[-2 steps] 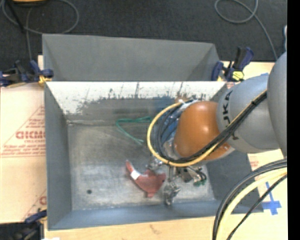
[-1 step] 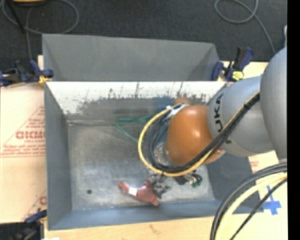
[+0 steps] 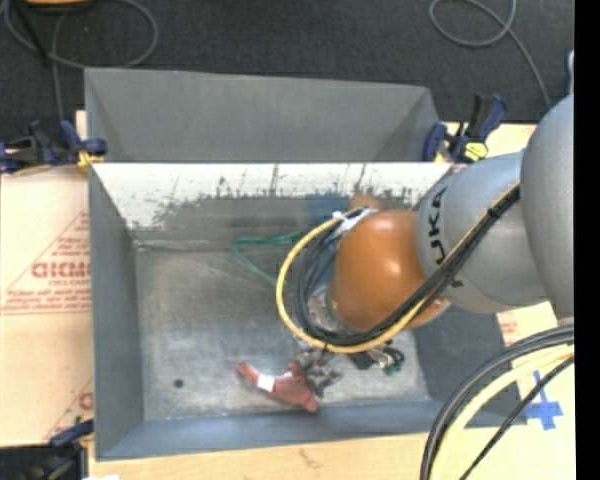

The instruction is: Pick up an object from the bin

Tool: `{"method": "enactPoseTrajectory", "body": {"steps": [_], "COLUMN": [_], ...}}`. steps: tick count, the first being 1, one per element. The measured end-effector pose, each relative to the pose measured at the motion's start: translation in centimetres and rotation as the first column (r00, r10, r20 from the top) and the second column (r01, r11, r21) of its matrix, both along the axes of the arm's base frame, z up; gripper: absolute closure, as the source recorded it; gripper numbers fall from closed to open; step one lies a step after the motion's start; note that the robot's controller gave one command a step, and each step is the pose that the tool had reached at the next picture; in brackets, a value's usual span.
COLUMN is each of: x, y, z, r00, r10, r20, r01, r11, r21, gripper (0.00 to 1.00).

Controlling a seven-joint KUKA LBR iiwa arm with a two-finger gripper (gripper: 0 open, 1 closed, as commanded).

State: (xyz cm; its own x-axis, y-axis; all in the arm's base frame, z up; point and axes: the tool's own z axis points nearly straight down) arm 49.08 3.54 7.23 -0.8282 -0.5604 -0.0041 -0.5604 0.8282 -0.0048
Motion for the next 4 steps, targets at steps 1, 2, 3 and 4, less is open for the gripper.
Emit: {"method": "enactPoseTrajectory", "body": {"steps": [1, 2, 3, 4], "x": [-0.1, 0.0, -0.9, -0.8], "y": [0.4, 0.4, 0.3, 0.7], "z": [5.0, 6.7, 8.1, 13.7], "r00": [1.000, 1.000, 1.000, 1.000], "r10": [-0.011, -0.001, -0.009, -0.015], "r20": [-0.011, 0.009, -0.018, -0.009], "r01": [0.011, 0.001, 0.009, 0.015], "r11": [1.000, 1.000, 1.000, 1.000], "r21": [0.001, 0.003, 0.001, 0.001], "gripper": [1.00, 1.00, 1.00, 1.00]}}
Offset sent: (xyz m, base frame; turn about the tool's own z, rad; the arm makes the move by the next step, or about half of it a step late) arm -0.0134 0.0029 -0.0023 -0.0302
